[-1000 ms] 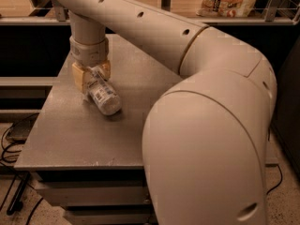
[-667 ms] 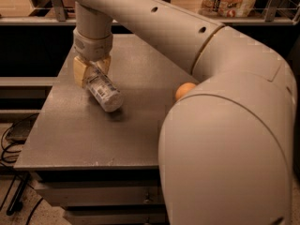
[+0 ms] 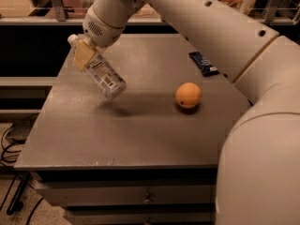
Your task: Place blue plastic bottle upright
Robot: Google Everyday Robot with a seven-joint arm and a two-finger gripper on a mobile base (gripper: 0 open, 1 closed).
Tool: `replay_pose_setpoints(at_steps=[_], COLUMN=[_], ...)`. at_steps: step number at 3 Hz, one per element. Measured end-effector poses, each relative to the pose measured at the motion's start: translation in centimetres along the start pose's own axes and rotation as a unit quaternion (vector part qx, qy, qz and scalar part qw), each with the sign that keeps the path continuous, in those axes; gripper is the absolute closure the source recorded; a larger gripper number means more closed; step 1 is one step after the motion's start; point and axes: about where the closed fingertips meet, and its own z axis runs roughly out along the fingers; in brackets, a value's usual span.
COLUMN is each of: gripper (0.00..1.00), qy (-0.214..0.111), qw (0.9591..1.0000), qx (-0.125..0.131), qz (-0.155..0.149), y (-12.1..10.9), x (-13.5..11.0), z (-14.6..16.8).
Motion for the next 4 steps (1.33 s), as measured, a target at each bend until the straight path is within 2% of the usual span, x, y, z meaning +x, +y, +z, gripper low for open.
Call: replay_pose_setpoints(at_steps=[1,2,3,4], gripper=[1.00,1.00,1.00,1.00], qy=[-0.078,-0.144,-0.149,-0.135], qw=[0.9947,0.9802,0.9738,0.9728], qx=[-0.019,-0.006,0.003,0.002], qz=[-0.065,-0.136,-0.172,-0.188], y=[1.2,2.7,2.6,3.0], x=[-0.9,-1.4,-1.3,-1.7], z=[-2.5,-5.1,-5.4,-5.3])
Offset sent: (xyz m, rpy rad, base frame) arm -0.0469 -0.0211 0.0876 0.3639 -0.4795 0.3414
